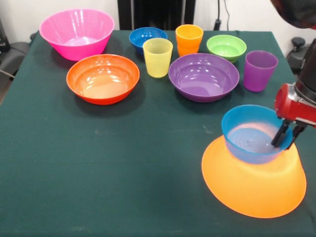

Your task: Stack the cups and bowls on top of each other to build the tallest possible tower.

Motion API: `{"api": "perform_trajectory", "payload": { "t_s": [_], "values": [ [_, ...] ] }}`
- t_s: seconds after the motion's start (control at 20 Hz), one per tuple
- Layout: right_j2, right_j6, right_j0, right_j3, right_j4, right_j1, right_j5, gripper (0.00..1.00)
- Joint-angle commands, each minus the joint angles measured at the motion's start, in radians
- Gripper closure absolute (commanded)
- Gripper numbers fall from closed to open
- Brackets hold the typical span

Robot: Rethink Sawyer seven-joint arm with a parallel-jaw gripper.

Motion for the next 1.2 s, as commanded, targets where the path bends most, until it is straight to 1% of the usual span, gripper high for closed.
{"api": "perform_trajectory", "payload": {
  "t_s": [0.05, 0.35, 0.5, 0.7, 0.75, 0.9, 1.0, 1.2],
  "values": [
    [0.039, 0.217, 0.04, -0.005, 0.036, 0.056, -0.001, 1.0],
    [0.031, 0.211, 0.046, -0.019, 0.066, 0.074, -0.003, 1.0],
    [0.017, 0.222, 0.054, -0.026, 0.07, 0.082, -0.012, 1.0],
    [-0.001, 0.203, 0.058, -0.027, 0.068, 0.09, -0.034, 1.0],
    [-0.009, 0.191, 0.06, -0.028, 0.073, 0.092, -0.041, 0.0],
    [-0.022, 0.208, 0.066, -0.037, 0.071, 0.096, -0.03, 0.0],
    [-0.019, 0.22, 0.065, -0.042, 0.09, 0.096, -0.005, 0.0],
    [-0.022, 0.186, 0.064, -0.038, 0.108, 0.069, 0.03, 0.0]
  ]
}}
